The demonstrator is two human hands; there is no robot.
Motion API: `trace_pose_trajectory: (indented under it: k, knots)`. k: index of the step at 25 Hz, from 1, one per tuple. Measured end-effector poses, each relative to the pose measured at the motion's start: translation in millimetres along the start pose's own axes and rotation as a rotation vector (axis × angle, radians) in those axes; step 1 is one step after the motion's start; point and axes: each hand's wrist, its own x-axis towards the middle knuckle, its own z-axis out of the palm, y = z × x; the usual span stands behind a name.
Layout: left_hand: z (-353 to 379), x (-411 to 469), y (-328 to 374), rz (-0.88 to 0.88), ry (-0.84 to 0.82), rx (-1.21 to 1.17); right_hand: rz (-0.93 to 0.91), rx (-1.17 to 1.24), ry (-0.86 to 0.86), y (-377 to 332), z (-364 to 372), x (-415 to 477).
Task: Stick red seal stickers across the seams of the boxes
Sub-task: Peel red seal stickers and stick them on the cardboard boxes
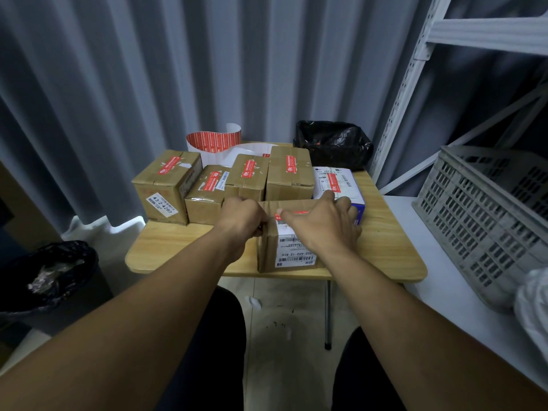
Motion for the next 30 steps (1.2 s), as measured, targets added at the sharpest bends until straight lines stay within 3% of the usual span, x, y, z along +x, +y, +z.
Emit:
trace_pose_trajectory:
  k: [7, 11, 15, 19, 25, 30]
  knots:
    - [-2, 2, -3, -0.002, -0.023, -0.011, 0.011, -0.041, -0.091, -7, -5, -1]
    - [-3, 0, -3, -0.014, -0.035, -0.026, 0.134, 0.231, -0.14, -7, -11, 6]
    - [-2, 1, -4, -0.008, -0.045, -0.025, 0.073, 0.087, -0.129, -6, -7, -2]
    - [-4, 1, -2, 0.001, -0.05, 0.031, 0.083, 0.102, -0.144, -5, -10, 2]
    - [2, -5, 3, -0.013, -0.043, 0.041, 0.165, 0.584, -0.172, 17, -8, 17]
    - [10, -9, -4, -0.019, -0.035, 0.035, 0.123, 0.734, -0.199, 32, -10, 13]
